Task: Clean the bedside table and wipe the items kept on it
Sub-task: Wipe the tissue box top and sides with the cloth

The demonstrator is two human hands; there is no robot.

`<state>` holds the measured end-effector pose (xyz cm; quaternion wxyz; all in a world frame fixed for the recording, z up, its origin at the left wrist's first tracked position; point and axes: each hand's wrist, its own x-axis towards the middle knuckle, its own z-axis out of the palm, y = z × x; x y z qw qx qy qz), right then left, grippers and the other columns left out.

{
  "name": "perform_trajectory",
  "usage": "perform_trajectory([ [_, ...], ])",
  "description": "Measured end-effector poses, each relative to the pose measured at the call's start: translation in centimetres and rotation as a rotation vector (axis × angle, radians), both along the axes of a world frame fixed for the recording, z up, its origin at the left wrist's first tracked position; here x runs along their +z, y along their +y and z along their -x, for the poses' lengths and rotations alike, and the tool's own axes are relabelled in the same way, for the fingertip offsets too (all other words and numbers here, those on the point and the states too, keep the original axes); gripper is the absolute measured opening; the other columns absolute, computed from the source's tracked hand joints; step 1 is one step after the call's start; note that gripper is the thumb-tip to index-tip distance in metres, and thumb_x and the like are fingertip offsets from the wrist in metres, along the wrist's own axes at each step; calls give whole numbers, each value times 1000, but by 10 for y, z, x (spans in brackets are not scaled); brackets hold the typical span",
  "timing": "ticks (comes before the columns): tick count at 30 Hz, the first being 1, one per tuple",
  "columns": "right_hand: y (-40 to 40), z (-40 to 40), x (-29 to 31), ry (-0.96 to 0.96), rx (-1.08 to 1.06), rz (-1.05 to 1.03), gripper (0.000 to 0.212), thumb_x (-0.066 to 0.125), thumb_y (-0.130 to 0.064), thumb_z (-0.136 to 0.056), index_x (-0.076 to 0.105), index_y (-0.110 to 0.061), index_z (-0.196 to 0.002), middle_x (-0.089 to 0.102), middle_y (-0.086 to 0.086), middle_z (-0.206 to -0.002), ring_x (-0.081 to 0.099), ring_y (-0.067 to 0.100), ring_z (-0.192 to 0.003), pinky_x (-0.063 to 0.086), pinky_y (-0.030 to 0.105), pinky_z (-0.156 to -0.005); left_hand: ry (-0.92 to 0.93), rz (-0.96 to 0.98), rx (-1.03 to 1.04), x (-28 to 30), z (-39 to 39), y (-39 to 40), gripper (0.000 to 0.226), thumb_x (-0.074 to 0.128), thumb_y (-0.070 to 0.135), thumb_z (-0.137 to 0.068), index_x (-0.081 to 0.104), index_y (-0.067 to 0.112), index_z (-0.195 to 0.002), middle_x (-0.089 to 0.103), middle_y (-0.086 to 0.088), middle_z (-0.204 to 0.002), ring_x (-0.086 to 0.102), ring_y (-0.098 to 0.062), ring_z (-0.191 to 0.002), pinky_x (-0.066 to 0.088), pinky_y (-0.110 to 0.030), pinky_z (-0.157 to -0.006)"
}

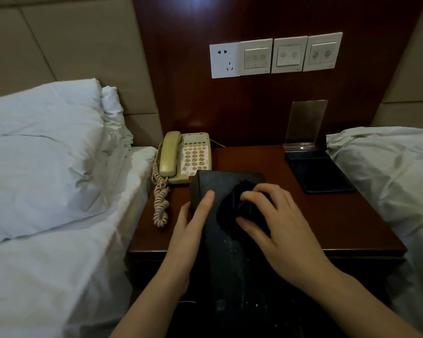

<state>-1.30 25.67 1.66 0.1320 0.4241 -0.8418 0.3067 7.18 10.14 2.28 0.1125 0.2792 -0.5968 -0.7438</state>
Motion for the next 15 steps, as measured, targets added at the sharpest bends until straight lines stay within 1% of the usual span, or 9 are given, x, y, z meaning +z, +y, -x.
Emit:
perform_trajectory([
  [2, 2, 2, 0, 72, -14, -26, 39, 49, -45, -90, 40, -40, -128, 40, -15, -129, 40, 7, -118, 41, 22, -89, 41, 23, 31, -6, -3, 1, 85, 73, 72, -60, 58, 35, -136, 73, 6, -119, 73, -15, -104, 57, -36, -86],
  [3, 6, 6, 0, 63, -48, 16, 38, 52, -41, -92, 44, -38, -129, 45, -14, -126, 44, 5, -113, 40, 19, -86, 59, 37, 52, -7, -4, 0, 84, 76, 71, -61, 59, 33, -135, 75, 6, -116, 74, -15, -102, 57, -36, -87],
  [5, 19, 19, 4, -156, -181, 282, 30, 56, -35, -96, 50, -36, -125, 54, -16, -118, 51, -5, -101, 39, 12, -82, 102, 9, 87, -8, -3, -4, 79, 81, 69, -62, 65, 30, -129, 76, 4, -116, 74, -18, -105, 56, -44, -94],
  [7, 33, 29, 13, -451, -228, 644, 23, 53, -38, -98, 53, -33, -121, 61, -20, -110, 58, -9, -95, 46, 15, -79, 150, -40, 102, -6, -4, -9, 59, 82, 68, -61, 75, 36, -111, 77, 0, -117, 72, -26, -110, 51, -53, -103],
  [8, 37, 29, 17, -528, -198, 744, 26, 51, -41, -97, 56, -34, -121, 65, -18, -107, 61, -6, -96, 49, 18, -78, 160, -56, 105, -3, -5, -10, 51, 83, 67, -60, 78, 38, -101, 77, -1, -116, 72, -28, -112, 50, -55, -105],
  [10, 34, 17, 22, -591, -80, 733, 22, 50, -45, -93, 58, -46, -114, 68, -18, -106, 64, -4, -96, 50, 16, -76, 178, -77, 84, 5, -6, -7, 44, 81, 65, -61, 80, 39, -96, 77, -3, -117, 71, -29, -113, 49, -56, -106],
  [12, 22, 3, 19, -586, -7, 601, 17, 49, -48, -91, 54, -53, -106, 64, -25, -104, 62, -5, -96, 47, 18, -77, 202, -97, 43, 8, -7, 1, 46, 76, 59, -68, 78, 33, -105, 77, -5, -118, 72, -29, -112, 48, -57, -107],
  [14, 13, 2, 18, -548, 1, 570, 15, 50, -50, -91, 50, -50, -106, 61, -26, -102, 60, -4, -97, 44, 19, -79, 191, -121, 29, 11, -9, 10, 49, 72, 56, -71, 77, 28, -110, 76, -7, -118, 72, -29, -112, 48, -57, -108],
  [15, 12, 6, 22, -544, -12, 576, 16, 50, -49, -92, 50, -47, -107, 61, -26, -99, 60, -5, -96, 44, 15, -78, 195, -121, 29, 10, -12, 13, 49, 73, 57, -70, 78, 26, -109, 76, -7, -118, 71, -30, -113, 48, -56, -107],
])
